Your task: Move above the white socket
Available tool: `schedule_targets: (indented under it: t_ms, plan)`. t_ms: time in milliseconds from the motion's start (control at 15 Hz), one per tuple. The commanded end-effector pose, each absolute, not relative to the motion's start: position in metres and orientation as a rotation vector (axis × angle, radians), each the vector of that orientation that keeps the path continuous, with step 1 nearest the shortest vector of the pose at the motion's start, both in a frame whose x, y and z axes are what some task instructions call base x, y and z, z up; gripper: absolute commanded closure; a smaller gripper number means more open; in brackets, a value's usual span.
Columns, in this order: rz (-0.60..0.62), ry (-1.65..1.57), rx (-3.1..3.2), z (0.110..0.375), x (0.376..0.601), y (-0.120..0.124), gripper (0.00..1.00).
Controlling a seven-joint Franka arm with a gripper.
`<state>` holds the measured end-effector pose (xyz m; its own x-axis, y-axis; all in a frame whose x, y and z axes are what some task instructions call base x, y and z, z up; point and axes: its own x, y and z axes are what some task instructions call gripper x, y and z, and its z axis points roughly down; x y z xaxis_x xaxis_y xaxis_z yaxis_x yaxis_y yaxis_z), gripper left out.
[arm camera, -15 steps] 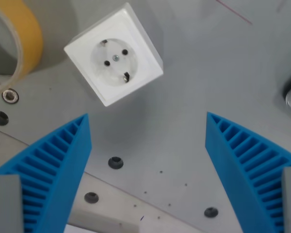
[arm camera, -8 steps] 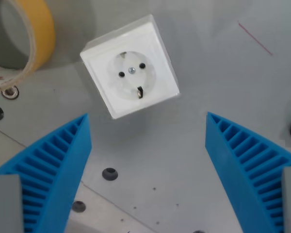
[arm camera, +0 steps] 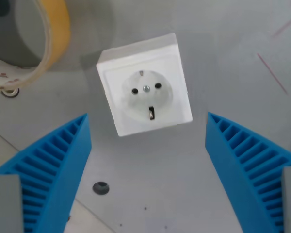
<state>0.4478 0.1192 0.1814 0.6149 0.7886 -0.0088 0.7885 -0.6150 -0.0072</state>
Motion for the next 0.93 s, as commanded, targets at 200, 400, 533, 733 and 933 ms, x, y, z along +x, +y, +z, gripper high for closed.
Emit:
schedule_targets:
  t_ms: [200,400,533,733,933]
  plan:
    - [-0.109,-1.69,-2.709,0.171,0.446,0.126,0.0]
    - [-0.1,-1.688,-2.711,0.168,0.448,0.129,0.0]
    - [-0.094,-1.691,-2.708,0.166,0.448,0.131,0.0]
    - [-0.089,-1.682,-2.715,0.164,0.449,0.132,0.0]
    - [-0.081,-1.666,-2.725,0.163,0.45,0.134,0.0]
